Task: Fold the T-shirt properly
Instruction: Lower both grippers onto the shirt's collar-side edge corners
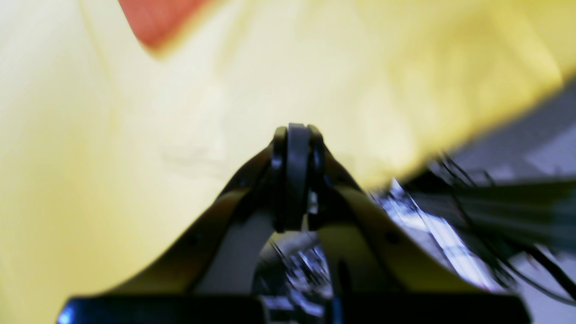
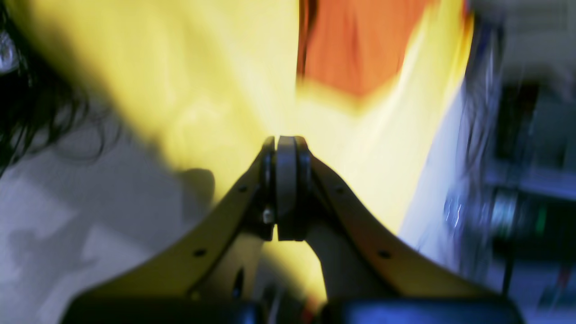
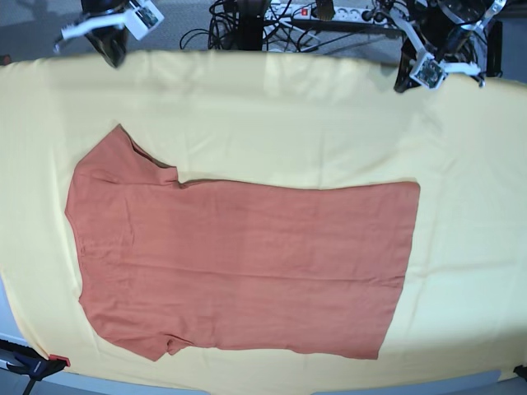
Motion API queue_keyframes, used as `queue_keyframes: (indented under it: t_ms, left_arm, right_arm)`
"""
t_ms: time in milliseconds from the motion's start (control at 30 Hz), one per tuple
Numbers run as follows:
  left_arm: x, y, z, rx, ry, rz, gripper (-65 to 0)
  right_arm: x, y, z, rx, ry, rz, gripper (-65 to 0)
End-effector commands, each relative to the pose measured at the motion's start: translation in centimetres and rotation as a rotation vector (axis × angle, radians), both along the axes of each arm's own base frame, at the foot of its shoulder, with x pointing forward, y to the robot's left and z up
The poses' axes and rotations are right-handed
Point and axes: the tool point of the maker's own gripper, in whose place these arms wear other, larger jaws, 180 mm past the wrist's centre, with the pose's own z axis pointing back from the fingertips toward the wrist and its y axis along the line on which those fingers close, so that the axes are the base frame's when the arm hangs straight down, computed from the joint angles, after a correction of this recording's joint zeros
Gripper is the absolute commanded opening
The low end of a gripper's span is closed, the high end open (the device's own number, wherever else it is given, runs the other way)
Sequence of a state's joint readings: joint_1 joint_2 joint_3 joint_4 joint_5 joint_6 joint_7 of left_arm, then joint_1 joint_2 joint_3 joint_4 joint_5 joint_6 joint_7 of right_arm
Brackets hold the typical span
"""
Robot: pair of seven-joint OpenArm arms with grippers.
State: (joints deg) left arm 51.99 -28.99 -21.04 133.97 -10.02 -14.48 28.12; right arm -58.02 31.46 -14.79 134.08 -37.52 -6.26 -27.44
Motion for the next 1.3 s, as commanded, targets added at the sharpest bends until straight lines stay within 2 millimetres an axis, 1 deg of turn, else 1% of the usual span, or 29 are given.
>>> queue_keyframes:
  t_ms: [0,100,200,300,400,433,467,533,567,600,633,700,867,967,1033,1133,1267]
  left_arm:
    - [1.2,0.0,1.3,0.022,-0.069,-0.032,-65.0]
    - [3.4,1.2,1.5,0.086,-0.137,-0.084,-65.0]
    - [5.1,1.8,1.1,0.120,-0.157,-0.207,-65.0]
    - [6.6,2.8,0.5,0.153,-0.154,-0.305,-65.0]
    - [7.2,3.5,-1.0,0.162,-0.103,-0.400,-65.0]
    - [7.2,3.6,-1.6,0.156,-0.083,-0.436,-63.5]
    - [7.3,3.7,-2.2,0.163,-0.066,-0.474,-59.5]
    - [7.7,3.9,-3.5,0.209,-0.051,-0.542,-47.6]
    - [7.9,4.0,-4.0,0.236,-0.046,-0.572,-41.3]
    - [8.1,4.2,-4.7,0.266,-0.037,-0.598,-36.0]
    - [8.4,4.3,-5.3,0.295,-0.027,-0.620,-32.8]
    - [9.2,4.5,-6.3,0.345,-0.023,-0.643,-32.1]
    - [12.3,4.8,-7.5,0.455,-0.054,-0.669,-32.1]
    - [14.3,5.4,-7.9,0.547,-0.088,-0.678,-32.1]
    - [15.6,5.7,-7.9,0.576,-0.099,-0.683,-32.1]
    - [16.7,5.7,-8.0,0.593,-0.098,-0.701,-32.1]
    - [17.7,5.8,-8.3,0.615,-0.089,-0.721,-32.5]
  right_arm:
    - [1.4,0.3,1.3,0.007,-0.065,0.024,-65.0]
    - [4.1,0.9,2.2,0.066,-0.117,0.030,-65.0]
    - [5.8,1.8,2.9,0.107,-0.149,0.062,-65.0]
    - [6.4,2.7,3.0,0.144,-0.138,0.104,-65.0]
    - [6.5,2.9,1.5,0.154,-0.092,0.124,-65.0]
    - [6.4,2.9,1.2,0.152,-0.087,0.127,-65.0]
    - [6.5,2.8,1.0,0.150,-0.086,0.125,-59.6]
    - [6.6,2.6,0.7,0.148,-0.089,0.116,-42.3]
    - [6.5,2.5,0.5,0.145,-0.083,0.115,-35.3]
    - [6.5,2.4,0.2,0.142,-0.077,0.113,-30.7]
    - [6.4,2.3,-0.1,0.138,-0.070,0.110,-28.6]
    - [6.4,2.0,-0.6,0.130,-0.058,0.106,-28.6]
    - [6.5,1.5,-1.5,0.115,-0.044,0.097,-28.6]
    - [6.5,1.4,-1.7,0.110,-0.037,0.093,-28.6]
    - [6.5,1.4,-1.7,0.110,-0.038,0.092,-28.6]
    - [6.5,1.3,-1.7,0.108,-0.036,0.089,-28.6]
    - [6.8,0.7,-1.9,0.099,-0.024,0.057,-28.6]
